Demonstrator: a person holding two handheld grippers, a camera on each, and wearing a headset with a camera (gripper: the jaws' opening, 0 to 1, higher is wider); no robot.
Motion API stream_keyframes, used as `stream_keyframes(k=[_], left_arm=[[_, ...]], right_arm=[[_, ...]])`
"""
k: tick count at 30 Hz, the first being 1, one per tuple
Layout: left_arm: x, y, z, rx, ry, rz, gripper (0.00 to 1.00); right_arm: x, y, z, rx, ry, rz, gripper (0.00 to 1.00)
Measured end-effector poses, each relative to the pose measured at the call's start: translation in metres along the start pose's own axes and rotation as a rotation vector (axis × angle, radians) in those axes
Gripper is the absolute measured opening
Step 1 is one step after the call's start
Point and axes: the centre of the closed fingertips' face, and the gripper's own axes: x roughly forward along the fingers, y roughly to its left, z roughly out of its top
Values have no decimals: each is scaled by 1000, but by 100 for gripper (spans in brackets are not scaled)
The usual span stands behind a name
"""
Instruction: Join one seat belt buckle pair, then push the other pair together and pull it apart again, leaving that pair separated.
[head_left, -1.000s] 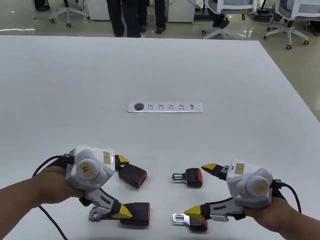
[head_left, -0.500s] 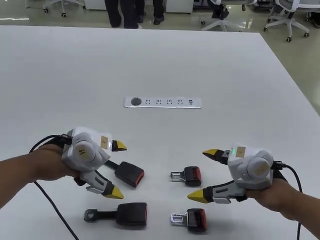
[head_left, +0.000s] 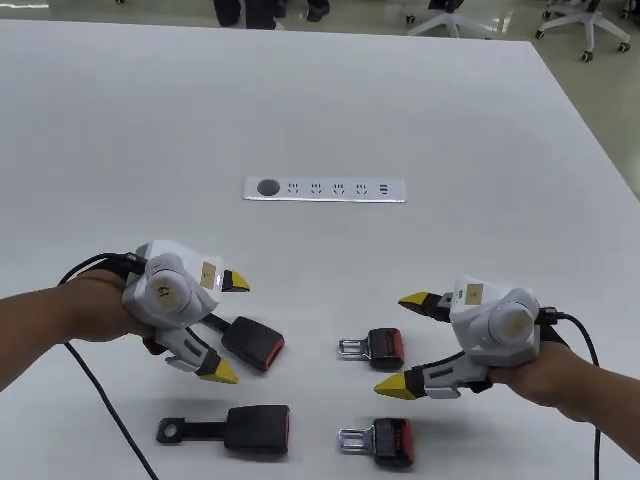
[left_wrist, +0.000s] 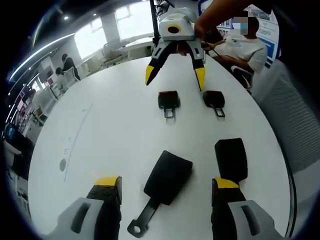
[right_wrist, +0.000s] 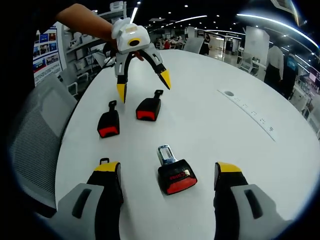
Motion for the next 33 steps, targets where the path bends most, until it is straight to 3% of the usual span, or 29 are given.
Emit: stream_keyframes(k=[10,18,21,23,33], left_arm=[[24,5,-17,30,26,-54,68],[33,3,-13,38,6,-113,63],[34,2,-13,20,-7,-124,61],[33,1,-16,9,-16,-135,59],[33,1,-10,-15,-46,-120,49]], right_arm=[[15,-10,-21,14,40,66,72],[17,-9,-22,7,65,107,68],[20,-10,-29,-8,88,119,65],[18,-9,-24,-10,76,126,63],[20,-9,-22,-24,70,147,51]])
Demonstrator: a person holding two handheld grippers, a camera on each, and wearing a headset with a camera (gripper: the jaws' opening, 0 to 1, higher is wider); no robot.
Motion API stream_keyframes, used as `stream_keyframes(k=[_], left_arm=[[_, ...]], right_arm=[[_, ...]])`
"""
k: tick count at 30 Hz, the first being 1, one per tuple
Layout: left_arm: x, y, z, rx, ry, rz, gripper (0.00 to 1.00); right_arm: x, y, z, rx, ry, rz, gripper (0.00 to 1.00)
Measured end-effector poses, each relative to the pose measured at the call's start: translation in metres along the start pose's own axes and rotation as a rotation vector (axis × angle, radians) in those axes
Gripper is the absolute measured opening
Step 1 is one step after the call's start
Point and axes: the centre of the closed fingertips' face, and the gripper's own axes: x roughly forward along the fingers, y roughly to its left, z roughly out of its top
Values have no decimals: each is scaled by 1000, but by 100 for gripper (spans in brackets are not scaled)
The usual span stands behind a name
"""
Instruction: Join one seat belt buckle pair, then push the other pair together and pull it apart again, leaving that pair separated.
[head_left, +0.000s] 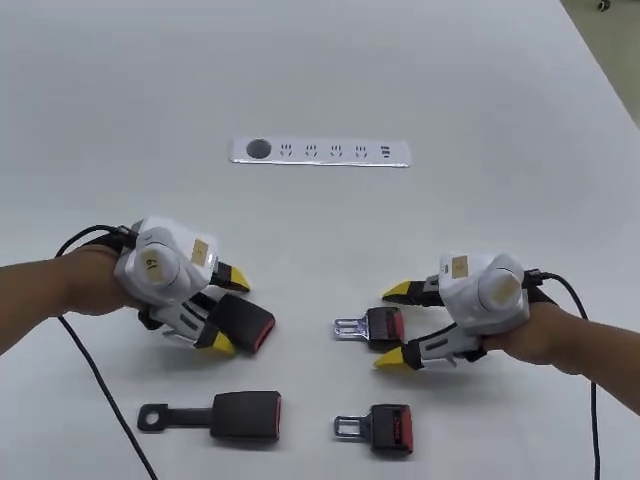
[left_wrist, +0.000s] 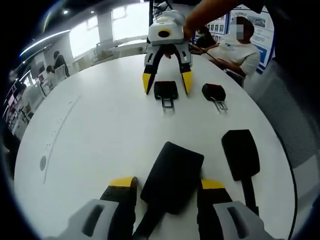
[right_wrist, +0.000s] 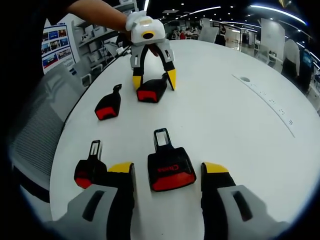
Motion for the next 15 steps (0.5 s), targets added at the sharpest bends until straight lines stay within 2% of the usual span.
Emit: stream_keyframes(k=[4,7,8,11,13,15], left_arm=[[-1,-1,0,-16,-6,11,45],[-2,0,0,-45,-13,37,42],[-3,0,-1,-53,-13,43,42],[-4,2,-3,-86,-16,71,40],[-5,4,-3,-107,-16,89,39],[-5,3,-2,-112,-10,95,38]], right_arm=[[-1,-1,0,-6,6,-6,44],[-3,-9,-1,-9,8,-37,35],[-3,-8,-4,14,1,-27,35],[-2,-7,-3,7,-6,-21,35],[-1,-9,-2,44,-22,-20,34],[0,-11,-3,27,-24,-36,34]])
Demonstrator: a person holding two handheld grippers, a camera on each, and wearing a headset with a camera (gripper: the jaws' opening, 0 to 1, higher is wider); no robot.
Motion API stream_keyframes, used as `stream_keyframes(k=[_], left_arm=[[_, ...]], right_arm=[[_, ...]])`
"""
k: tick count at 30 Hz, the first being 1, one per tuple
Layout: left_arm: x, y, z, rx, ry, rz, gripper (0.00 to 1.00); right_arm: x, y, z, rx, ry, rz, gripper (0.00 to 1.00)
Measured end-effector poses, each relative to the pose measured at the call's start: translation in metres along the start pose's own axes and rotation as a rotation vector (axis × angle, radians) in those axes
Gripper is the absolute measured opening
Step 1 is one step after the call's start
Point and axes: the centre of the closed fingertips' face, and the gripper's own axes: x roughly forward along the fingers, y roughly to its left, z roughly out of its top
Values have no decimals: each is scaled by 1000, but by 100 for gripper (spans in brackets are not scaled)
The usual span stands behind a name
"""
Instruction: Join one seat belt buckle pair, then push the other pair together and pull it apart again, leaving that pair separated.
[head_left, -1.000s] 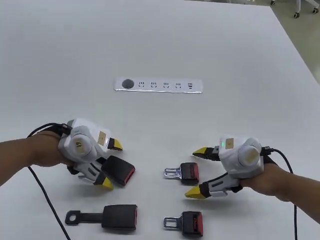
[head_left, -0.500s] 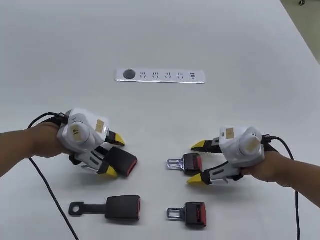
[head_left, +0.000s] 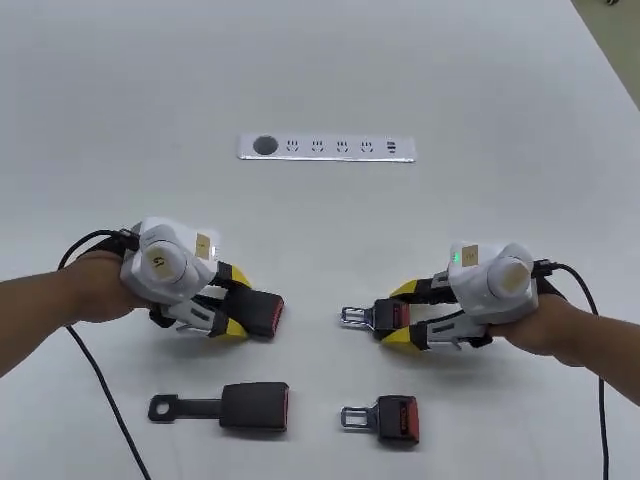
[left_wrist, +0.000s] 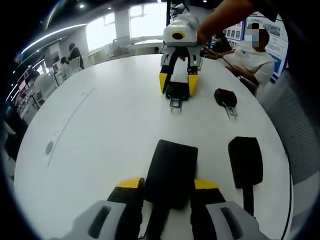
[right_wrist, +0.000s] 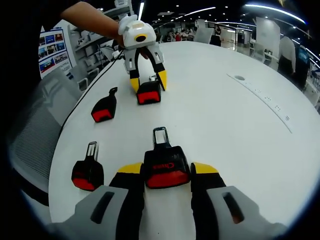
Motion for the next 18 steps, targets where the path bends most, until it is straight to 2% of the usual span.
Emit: stream_keyframes(k=[6,9,12,18], left_arm=[[-1,-1,3,-19,5,14,36],[0,-1,6,-46,1,38,36],[0,1,4,-65,-6,49,36],[0,2,3,-61,5,45,36]], right_arm=[[1,-3,-3,-4,-17,6,34],[2,-5,-5,-9,-25,11,34],[3,-5,-4,-14,-33,15,34],[3,-3,-3,-10,-50,17,34]])
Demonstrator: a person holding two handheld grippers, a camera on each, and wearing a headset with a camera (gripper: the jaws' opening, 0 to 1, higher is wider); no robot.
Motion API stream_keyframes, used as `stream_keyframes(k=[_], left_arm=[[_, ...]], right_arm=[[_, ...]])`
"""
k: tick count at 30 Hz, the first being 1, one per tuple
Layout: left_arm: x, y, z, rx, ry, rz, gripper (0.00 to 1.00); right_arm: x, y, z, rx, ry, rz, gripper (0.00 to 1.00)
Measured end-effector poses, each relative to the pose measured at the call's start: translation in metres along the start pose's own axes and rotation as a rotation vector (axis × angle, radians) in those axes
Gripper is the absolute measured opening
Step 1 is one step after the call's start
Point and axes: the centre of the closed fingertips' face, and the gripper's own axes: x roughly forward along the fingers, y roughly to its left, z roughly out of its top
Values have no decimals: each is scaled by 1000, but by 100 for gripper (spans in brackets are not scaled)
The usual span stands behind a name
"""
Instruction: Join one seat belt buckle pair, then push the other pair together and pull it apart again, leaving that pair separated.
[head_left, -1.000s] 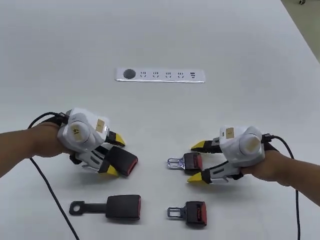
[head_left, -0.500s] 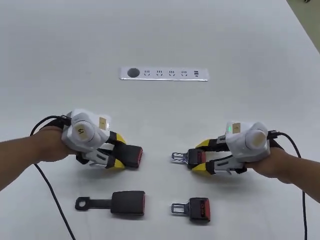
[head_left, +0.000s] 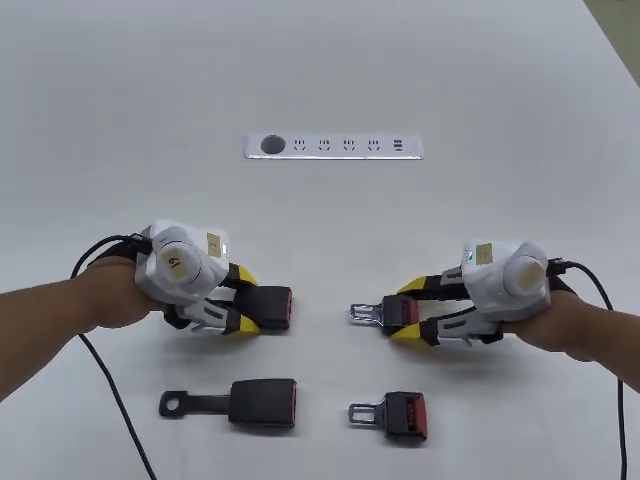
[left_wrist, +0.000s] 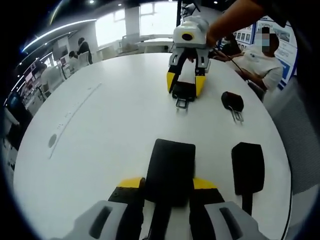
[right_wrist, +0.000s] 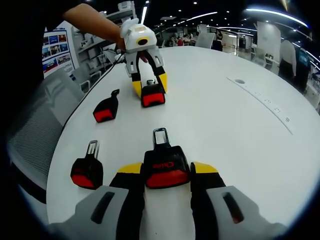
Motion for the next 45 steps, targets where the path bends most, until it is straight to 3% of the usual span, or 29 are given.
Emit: stream_keyframes(k=[17,45], left_arm=[[1,-3,1,-3,48,-2,35],[1,-3,-3,16,79,-12,35]], right_arm=[[6,8,13,0,-38,-1,34],[56,15,43,-47,-44,38,34]])
